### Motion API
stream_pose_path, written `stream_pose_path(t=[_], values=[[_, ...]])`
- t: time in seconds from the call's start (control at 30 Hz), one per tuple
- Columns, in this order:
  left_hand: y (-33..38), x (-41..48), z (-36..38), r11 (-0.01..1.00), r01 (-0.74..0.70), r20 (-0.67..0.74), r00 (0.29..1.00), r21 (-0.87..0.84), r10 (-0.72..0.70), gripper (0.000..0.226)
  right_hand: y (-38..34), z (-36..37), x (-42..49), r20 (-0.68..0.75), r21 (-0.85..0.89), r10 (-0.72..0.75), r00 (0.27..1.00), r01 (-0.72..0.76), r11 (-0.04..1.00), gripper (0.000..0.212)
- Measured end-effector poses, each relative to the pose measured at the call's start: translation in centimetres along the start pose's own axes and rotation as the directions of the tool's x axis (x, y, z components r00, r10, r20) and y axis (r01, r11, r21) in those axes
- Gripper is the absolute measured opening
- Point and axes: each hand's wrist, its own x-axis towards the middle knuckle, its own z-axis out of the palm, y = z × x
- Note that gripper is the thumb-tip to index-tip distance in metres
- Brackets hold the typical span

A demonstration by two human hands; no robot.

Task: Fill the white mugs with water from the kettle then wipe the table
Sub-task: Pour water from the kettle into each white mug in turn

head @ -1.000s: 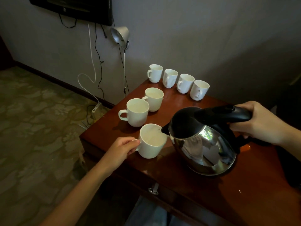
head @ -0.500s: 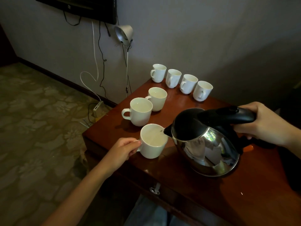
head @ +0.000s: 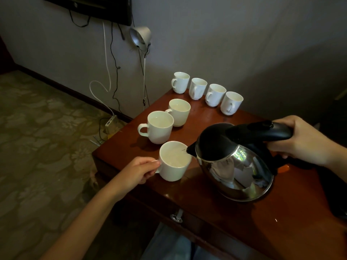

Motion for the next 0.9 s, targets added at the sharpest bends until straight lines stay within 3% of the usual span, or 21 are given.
stream_pose_path(t=[0.5, 0.9], values=[[0.23, 0.4, -0.56, 0.999, 0.017, 0.067, 0.998, 0.038, -0.02, 0.04, 0.65, 0.23, 0.04, -0.071, 0.018, -0.003, 0.997, 0.004, 1.0, 0.01], [0.11, 0.41, -0.81, 0.998, 0.015, 0.092, 0.996, 0.065, -0.021, 0.04, -0.22, -0.17, 0.49, -0.02, 0.012, -0.04, 0.999, 0.041, 0.999, 0.016]])
